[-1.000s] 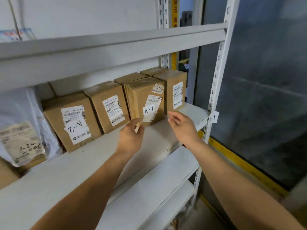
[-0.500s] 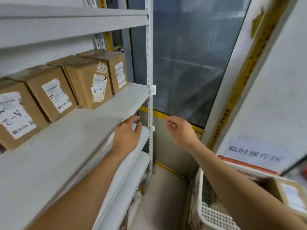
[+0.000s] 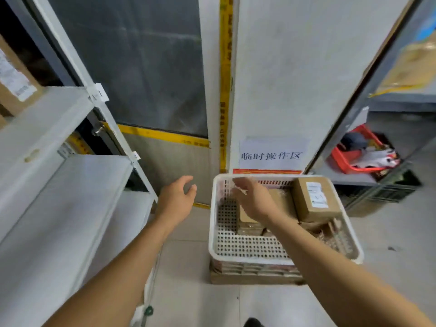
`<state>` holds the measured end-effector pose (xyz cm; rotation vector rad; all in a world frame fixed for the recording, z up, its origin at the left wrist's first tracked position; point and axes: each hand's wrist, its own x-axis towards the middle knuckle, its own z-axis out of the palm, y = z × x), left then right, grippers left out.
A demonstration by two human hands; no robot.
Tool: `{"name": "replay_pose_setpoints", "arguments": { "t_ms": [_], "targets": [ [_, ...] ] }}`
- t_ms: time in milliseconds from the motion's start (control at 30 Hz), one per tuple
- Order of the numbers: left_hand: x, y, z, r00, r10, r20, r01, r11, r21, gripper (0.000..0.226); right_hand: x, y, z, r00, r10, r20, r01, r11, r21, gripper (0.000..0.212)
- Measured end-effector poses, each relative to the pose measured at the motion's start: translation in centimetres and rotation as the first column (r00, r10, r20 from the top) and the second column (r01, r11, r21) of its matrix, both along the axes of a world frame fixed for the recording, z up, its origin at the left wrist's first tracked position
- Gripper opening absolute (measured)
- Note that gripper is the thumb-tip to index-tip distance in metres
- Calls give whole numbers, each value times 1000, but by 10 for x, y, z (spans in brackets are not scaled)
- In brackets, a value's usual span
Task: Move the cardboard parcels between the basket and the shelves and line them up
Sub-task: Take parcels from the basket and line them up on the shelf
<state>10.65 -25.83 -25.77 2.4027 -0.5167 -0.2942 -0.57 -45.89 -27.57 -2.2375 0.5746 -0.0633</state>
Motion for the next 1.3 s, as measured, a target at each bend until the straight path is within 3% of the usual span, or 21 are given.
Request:
{"name": "replay_pose_setpoints", "arguments": {
  "t_ms": [367, 667, 900, 1067, 1300],
  "targets": [
    [-49, -165, -84, 950, -241, -198, 263, 961, 91, 41, -78, -132, -68, 947, -252, -197, 266, 963, 47, 47],
    [-70, -310, -155, 833, -433, -343, 485, 871, 78, 45, -123, -237, -112, 804, -501, -319, 534, 845, 20, 47],
    [-85, -397, -216, 797, -355, -489, 446, 892, 79, 59, -124, -314, -164, 767, -519, -378, 555, 832, -16, 56],
    [-92, -445, -254, 776, -270, -569, 401, 909, 116, 78, -115, -357, -217, 798, -478, -367, 504, 863, -29, 34],
    [-97, -478, -315, 697, -133, -704, 301, 946, 120, 77, -109, -385, -262, 776, -483, -407, 520, 854, -21, 65]
  ]
}}
